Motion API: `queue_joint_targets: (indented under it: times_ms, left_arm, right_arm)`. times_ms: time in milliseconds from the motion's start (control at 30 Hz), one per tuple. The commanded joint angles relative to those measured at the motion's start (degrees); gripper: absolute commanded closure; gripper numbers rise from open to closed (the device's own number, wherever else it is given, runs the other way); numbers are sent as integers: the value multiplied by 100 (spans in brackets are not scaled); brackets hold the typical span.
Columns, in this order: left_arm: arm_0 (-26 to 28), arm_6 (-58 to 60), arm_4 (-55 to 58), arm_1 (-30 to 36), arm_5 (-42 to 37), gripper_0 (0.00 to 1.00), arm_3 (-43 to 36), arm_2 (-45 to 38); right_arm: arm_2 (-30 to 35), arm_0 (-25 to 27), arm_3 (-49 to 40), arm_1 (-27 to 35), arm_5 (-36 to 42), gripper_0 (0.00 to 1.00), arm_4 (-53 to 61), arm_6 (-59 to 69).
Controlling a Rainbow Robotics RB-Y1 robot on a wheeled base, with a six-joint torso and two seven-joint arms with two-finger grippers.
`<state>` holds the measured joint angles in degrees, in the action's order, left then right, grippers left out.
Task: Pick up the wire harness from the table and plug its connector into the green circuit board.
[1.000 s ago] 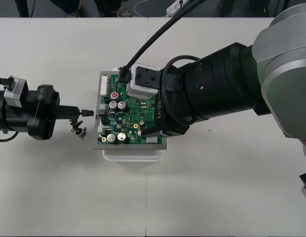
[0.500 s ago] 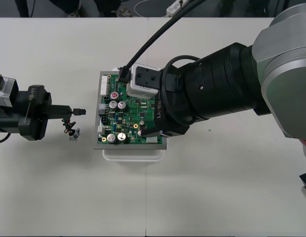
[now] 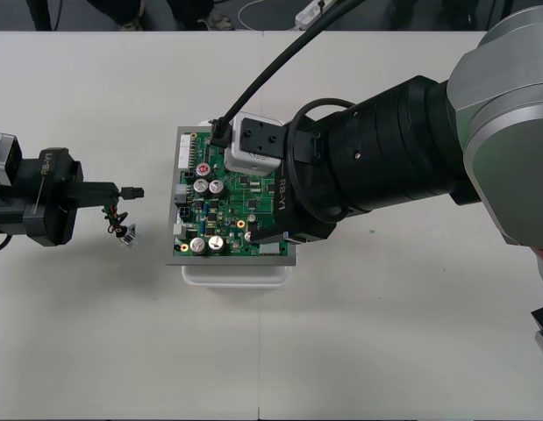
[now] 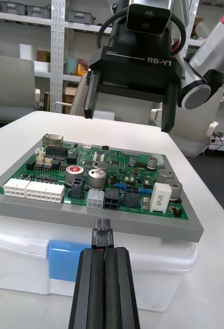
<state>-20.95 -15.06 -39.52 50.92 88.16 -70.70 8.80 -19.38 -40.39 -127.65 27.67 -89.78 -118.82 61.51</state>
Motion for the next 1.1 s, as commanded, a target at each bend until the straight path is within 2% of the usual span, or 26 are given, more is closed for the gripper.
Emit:
queue_joint_targets:
  times_ms: [33, 1100]
  left_arm:
    - [118, -384, 103, 295, 184, 100, -14, -177]
    - [-67, -243, -117, -126, 184, 100, -190, -133]
  right_arm:
    - [171, -92, -146, -95, -22, 1, 52, -201]
    - [171, -92, -146, -95, -22, 1, 61, -236]
